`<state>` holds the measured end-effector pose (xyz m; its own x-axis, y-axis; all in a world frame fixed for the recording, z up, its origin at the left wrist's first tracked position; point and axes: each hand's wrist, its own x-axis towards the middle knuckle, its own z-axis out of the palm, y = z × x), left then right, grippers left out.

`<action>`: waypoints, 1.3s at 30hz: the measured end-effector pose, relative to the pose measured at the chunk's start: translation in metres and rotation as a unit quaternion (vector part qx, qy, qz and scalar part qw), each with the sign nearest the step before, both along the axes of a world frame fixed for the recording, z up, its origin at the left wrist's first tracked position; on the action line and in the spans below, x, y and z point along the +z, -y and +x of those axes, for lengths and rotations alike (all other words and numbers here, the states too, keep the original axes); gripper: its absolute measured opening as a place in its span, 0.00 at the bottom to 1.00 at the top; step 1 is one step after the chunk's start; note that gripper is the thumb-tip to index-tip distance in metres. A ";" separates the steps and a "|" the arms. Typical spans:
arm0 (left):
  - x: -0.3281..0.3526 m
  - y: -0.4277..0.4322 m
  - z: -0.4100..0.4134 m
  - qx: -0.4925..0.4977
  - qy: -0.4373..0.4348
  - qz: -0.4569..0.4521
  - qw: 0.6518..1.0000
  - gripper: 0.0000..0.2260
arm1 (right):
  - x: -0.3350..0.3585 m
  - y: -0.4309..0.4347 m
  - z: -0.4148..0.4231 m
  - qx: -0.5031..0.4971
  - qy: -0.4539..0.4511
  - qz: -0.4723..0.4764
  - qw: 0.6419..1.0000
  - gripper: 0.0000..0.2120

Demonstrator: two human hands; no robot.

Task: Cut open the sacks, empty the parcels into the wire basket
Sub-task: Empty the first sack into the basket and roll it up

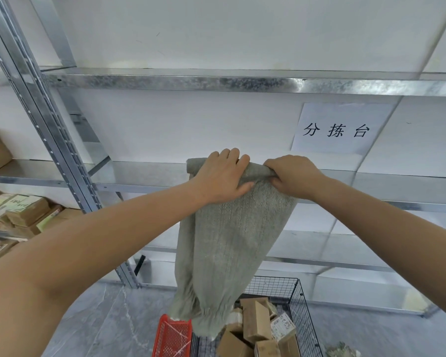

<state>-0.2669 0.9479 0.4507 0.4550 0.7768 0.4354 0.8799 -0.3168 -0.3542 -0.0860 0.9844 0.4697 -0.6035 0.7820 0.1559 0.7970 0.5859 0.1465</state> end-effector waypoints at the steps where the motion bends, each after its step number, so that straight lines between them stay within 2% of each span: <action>1: 0.002 0.001 0.000 0.002 -0.004 -0.001 1.000 0.24 | -0.006 -0.002 0.000 0.012 0.004 0.076 0.997 0.08; 3: 0.004 -0.004 -0.001 0.011 -0.018 -0.010 1.000 0.19 | -0.019 -0.006 0.002 0.057 0.000 0.203 0.978 0.08; 5: 0.008 -0.008 0.000 0.024 -0.027 -0.048 0.998 0.16 | -0.028 -0.008 0.004 0.083 -0.021 0.277 0.957 0.09; 6: 0.010 -0.009 0.000 0.024 -0.021 -0.059 0.998 0.16 | -0.032 -0.009 0.004 0.083 -0.025 0.297 0.951 0.07; 9: 0.013 -0.007 0.004 0.035 -0.011 -0.065 0.997 0.14 | -0.034 -0.009 0.002 0.052 -0.039 0.312 0.948 0.09; 11: 0.010 -0.007 0.005 0.051 -0.014 -0.056 0.997 0.10 | -0.030 -0.007 0.002 0.047 -0.036 0.240 0.969 0.10; 13: 0.006 -0.007 0.004 0.071 -0.030 -0.049 0.996 0.08 | -0.018 -0.002 0.004 0.038 -0.049 0.069 0.996 0.24; 14: 0.004 -0.008 0.003 0.083 -0.040 -0.056 0.994 0.09 | -0.011 -0.001 0.005 0.032 -0.067 -0.010 0.997 0.26; 16: 0.008 -0.004 0.003 0.082 -0.057 -0.027 0.995 0.16 | 0.001 -0.001 0.003 0.035 -0.063 -0.070 0.995 0.21; 17: 0.011 -0.002 0.002 0.069 -0.067 -0.002 0.995 0.18 | 0.004 -0.002 0.002 0.040 -0.039 -0.063 0.996 0.17; 19: 0.012 -0.003 0.005 0.052 -0.053 -0.050 0.996 0.16 | 0.004 -0.003 -0.001 0.041 0.002 -0.031 0.999 0.11; 23: 0.012 -0.005 0.006 0.050 0.012 -0.091 0.995 0.17 | -0.007 -0.002 -0.004 0.040 0.005 0.046 0.998 0.09; 26: 0.023 -0.004 -0.001 0.067 0.104 -0.269 0.955 0.19 | -0.015 -0.002 -0.003 0.053 -0.012 0.090 0.995 0.10; 28: 0.031 -0.007 -0.006 0.051 0.121 -0.333 0.934 0.13 | -0.020 -0.004 -0.002 0.059 -0.016 0.116 0.991 0.11; 30: 0.031 -0.010 -0.010 0.039 0.108 -0.315 0.942 0.08 | -0.022 -0.006 -0.002 0.066 -0.013 0.137 0.988 0.12; 33: 0.023 -0.011 -0.010 0.060 0.072 -0.227 0.969 0.08 | -0.018 -0.005 -0.002 0.068 -0.013 0.113 0.991 0.14; 36: 0.016 -0.009 -0.008 0.049 0.031 -0.138 0.989 0.08 | -0.003 -0.003 -0.001 0.055 -0.047 -0.045 0.996 0.17; 39: 0.013 -0.010 -0.009 0.024 0.006 -0.094 0.995 0.09 | 0.009 -0.005 -0.002 0.050 -0.052 -0.147 0.987 0.09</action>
